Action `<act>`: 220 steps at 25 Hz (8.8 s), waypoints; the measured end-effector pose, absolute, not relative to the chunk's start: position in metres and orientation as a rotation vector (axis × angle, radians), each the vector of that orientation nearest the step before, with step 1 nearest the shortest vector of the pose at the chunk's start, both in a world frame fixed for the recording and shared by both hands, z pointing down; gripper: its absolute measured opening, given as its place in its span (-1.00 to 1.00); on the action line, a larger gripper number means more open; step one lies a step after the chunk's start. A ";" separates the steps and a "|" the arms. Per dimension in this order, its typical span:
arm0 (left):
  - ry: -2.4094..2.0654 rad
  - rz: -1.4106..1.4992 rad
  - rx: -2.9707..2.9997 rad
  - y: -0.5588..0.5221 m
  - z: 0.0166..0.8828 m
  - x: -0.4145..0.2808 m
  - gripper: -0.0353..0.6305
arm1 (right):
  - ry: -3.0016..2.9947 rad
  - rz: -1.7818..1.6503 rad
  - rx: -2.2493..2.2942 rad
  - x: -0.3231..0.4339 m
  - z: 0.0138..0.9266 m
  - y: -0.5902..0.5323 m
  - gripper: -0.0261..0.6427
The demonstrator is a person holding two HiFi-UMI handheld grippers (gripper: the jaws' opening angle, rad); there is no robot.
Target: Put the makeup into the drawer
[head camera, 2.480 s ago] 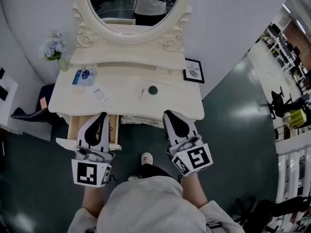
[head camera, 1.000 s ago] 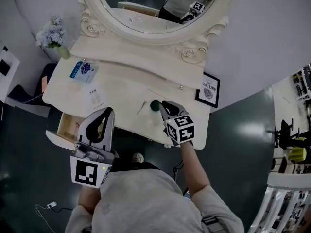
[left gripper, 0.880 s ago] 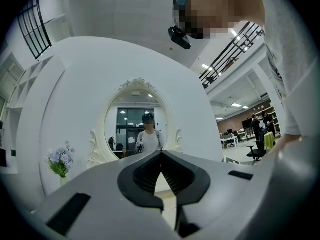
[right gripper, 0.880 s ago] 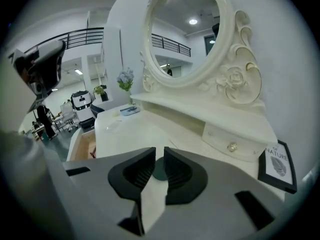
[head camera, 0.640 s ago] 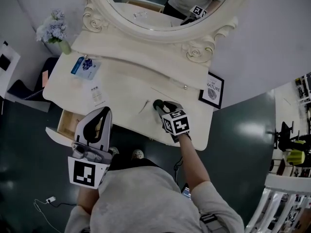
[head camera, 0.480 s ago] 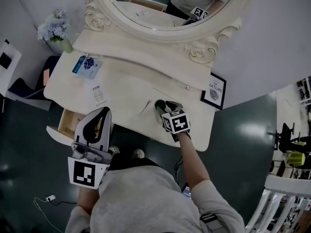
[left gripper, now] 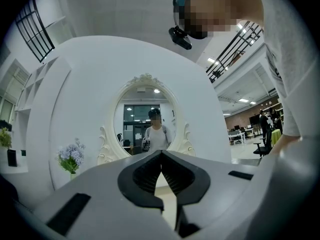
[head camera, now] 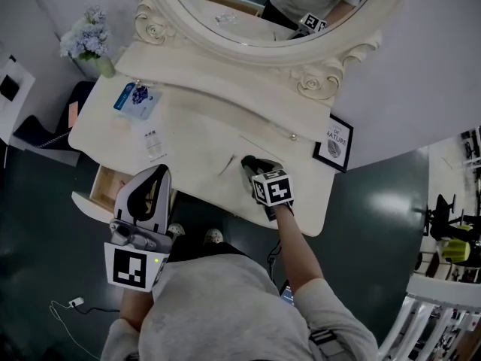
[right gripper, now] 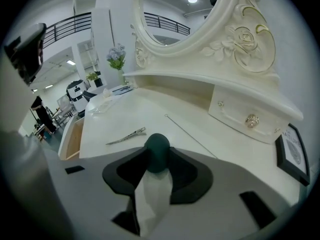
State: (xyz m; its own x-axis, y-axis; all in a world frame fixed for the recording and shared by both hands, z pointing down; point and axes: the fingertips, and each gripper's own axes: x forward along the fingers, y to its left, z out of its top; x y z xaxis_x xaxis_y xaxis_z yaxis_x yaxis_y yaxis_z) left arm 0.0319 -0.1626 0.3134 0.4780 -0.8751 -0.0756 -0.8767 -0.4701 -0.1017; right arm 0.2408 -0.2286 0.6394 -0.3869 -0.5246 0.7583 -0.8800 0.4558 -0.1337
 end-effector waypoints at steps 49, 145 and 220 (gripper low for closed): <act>1.797 0.071 -2.399 -0.109 0.297 -0.124 -0.85 | -2.753 0.579 0.938 0.003 0.488 -0.172 -0.78; 2.040 -0.092 -2.348 -0.062 0.361 -0.245 -0.85 | -1.996 0.546 0.369 -0.135 0.719 -0.104 -0.80; 1.388 0.161 -2.657 -0.138 0.292 -0.056 -0.85 | -2.820 -0.193 1.544 0.079 0.299 -0.119 -0.84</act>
State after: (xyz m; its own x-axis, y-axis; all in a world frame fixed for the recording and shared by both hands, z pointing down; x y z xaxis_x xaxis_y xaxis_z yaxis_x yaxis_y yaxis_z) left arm -0.0562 -0.1377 0.2920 0.5688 -0.8071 -0.1586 -0.8219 -0.5648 -0.0735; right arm 0.0789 -0.1194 0.2987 -0.5380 -0.8334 -0.1265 -0.8428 0.5339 0.0672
